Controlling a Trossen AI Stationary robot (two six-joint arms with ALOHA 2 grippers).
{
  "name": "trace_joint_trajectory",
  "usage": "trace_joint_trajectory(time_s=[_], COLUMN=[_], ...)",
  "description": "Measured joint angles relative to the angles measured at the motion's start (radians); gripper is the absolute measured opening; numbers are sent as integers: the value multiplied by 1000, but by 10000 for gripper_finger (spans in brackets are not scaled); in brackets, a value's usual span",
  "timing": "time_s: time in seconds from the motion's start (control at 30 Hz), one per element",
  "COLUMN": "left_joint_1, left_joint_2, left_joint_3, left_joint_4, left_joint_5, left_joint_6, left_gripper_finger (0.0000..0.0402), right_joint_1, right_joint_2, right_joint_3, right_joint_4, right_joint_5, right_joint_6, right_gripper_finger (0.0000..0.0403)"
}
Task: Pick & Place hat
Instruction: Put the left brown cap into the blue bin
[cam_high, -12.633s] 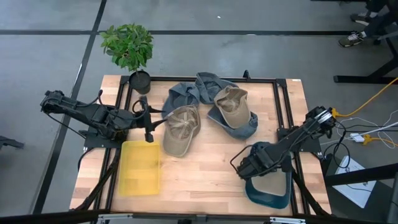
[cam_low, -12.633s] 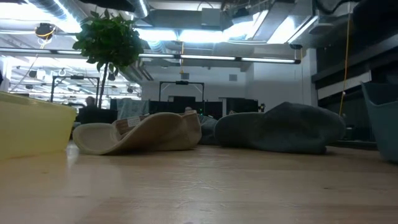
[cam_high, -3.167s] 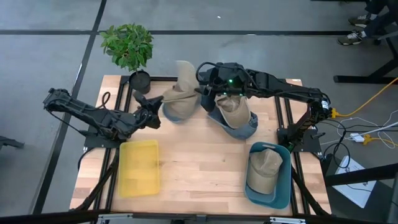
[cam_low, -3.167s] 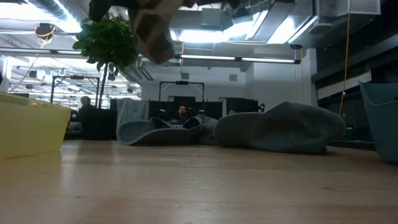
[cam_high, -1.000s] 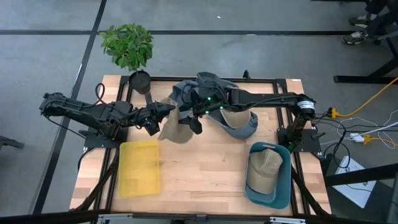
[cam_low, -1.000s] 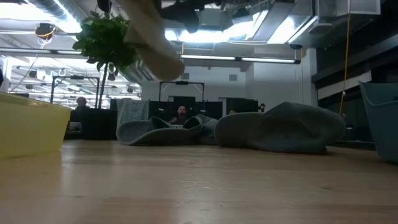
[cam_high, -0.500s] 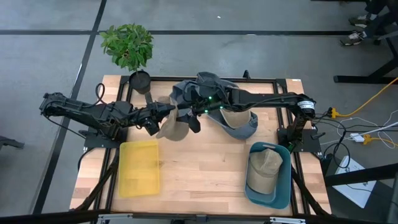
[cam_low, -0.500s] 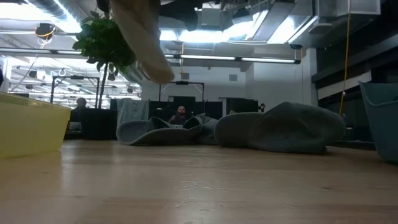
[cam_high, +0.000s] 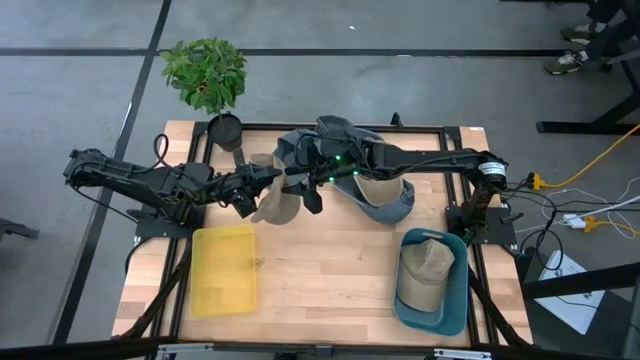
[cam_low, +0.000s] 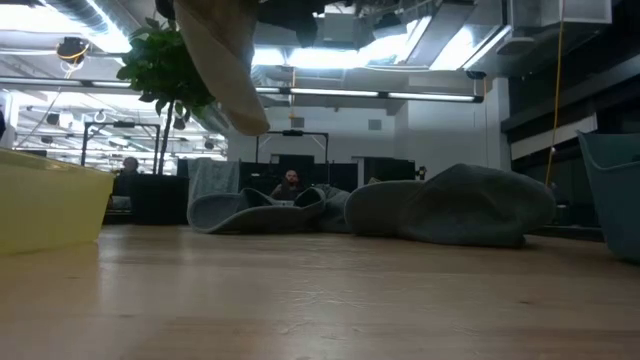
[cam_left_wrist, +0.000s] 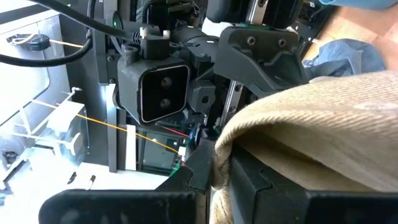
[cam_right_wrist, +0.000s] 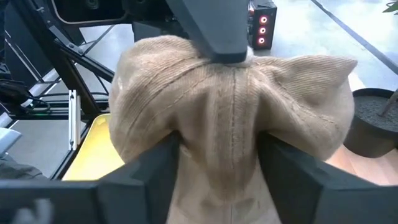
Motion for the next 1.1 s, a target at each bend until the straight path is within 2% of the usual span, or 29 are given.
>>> trace_joint_trajectory(time_s=[0.27, 0.33, 0.5, 0.67, 0.93, 1.1], left_joint_1=[0, 0, 0, 0, 0, 5], left_joint_2=[0, 0, 0, 0, 0, 0], left_joint_3=[0, 0, 0, 0, 0, 0], left_joint_4=[0, -2, -9, -37, -82, -121], left_joint_5=[-16, -35, -109, -194, -249, -248], left_joint_6=[-38, -76, -234, -309, -459, -711], left_gripper_finger=[27, 33, 56, 73, 122, 161], right_joint_1=[0, 0, 0, 0, 0, 0], right_joint_2=[0, 0, -1, -1, -1, -1], right_joint_3=[0, 1, 2, 2, 1, 1], right_joint_4=[-8, -17, -55, -103, -241, -266], right_joint_5=[0, 0, 2, 12, 242, 456], right_joint_6=[0, -2, -1, -1, -1, 24], right_gripper_finger=[38, 11, 15, 6, 5, 9])
